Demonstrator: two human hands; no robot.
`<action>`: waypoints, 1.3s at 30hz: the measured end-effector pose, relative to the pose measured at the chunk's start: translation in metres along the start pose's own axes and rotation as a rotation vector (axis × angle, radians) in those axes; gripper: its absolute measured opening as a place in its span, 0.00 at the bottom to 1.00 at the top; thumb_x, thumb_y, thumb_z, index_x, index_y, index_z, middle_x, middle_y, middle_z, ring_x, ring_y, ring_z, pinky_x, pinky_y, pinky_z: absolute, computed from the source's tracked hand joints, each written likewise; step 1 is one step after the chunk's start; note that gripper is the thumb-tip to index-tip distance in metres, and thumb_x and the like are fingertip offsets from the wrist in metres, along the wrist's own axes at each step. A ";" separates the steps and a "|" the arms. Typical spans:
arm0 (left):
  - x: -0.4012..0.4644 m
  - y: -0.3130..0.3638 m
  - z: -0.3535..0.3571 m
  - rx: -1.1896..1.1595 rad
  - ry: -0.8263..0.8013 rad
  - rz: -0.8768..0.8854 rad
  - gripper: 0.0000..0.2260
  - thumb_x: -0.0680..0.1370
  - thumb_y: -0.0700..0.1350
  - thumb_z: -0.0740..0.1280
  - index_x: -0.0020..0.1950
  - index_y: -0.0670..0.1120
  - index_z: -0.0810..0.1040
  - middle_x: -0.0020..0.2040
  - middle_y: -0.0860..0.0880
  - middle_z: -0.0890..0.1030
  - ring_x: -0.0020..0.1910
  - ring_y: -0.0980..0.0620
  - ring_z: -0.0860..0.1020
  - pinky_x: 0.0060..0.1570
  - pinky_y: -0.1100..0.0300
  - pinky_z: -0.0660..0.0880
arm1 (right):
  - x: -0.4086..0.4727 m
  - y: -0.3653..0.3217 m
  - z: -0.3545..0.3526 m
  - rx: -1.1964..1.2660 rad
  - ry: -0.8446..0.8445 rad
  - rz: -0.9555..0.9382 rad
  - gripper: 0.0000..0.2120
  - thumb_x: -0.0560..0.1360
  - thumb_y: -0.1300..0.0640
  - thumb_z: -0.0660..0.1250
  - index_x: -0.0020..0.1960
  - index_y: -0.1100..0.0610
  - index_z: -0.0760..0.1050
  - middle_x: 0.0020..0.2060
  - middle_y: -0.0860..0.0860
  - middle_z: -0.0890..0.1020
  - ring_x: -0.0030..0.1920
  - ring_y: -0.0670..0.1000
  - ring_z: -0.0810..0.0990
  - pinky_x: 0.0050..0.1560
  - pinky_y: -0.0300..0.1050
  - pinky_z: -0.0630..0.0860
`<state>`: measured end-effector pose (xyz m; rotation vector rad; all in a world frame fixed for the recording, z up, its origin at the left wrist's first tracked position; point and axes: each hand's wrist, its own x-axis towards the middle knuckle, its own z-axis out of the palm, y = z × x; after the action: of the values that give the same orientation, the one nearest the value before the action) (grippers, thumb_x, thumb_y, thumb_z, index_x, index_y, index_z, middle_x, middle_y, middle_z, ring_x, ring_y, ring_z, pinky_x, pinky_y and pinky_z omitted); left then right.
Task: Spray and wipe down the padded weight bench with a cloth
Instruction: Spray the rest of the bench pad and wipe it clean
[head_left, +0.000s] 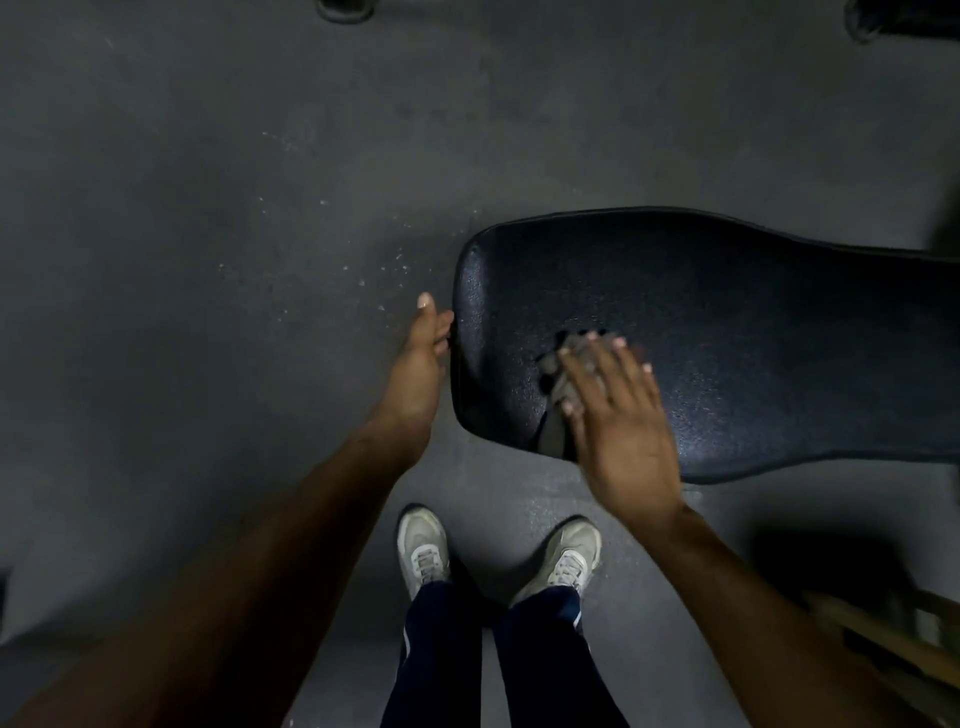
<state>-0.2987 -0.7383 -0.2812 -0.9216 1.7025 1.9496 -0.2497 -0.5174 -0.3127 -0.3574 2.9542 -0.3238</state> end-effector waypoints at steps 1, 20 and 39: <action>0.000 -0.002 0.000 -0.010 0.005 0.003 0.31 0.85 0.63 0.47 0.79 0.45 0.68 0.78 0.48 0.70 0.77 0.50 0.66 0.80 0.49 0.57 | 0.005 0.008 -0.003 0.026 0.018 0.070 0.26 0.86 0.52 0.59 0.83 0.50 0.61 0.83 0.54 0.62 0.84 0.59 0.55 0.84 0.60 0.53; 0.017 0.016 0.016 0.577 -0.008 0.259 0.28 0.84 0.63 0.55 0.79 0.50 0.68 0.80 0.49 0.65 0.78 0.48 0.65 0.77 0.55 0.58 | -0.038 -0.021 0.022 -0.104 0.011 -0.223 0.32 0.78 0.57 0.61 0.82 0.46 0.63 0.83 0.50 0.63 0.84 0.58 0.58 0.83 0.62 0.54; 0.033 0.009 0.112 1.244 -0.047 0.489 0.32 0.85 0.61 0.52 0.84 0.46 0.53 0.85 0.48 0.44 0.84 0.49 0.41 0.81 0.47 0.38 | -0.061 0.014 0.012 0.087 0.085 0.173 0.31 0.82 0.54 0.63 0.84 0.48 0.59 0.85 0.50 0.58 0.85 0.56 0.51 0.84 0.60 0.51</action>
<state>-0.3528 -0.6345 -0.2929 0.0217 2.6523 0.6912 -0.1924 -0.4914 -0.3204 -0.0778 3.0137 -0.4540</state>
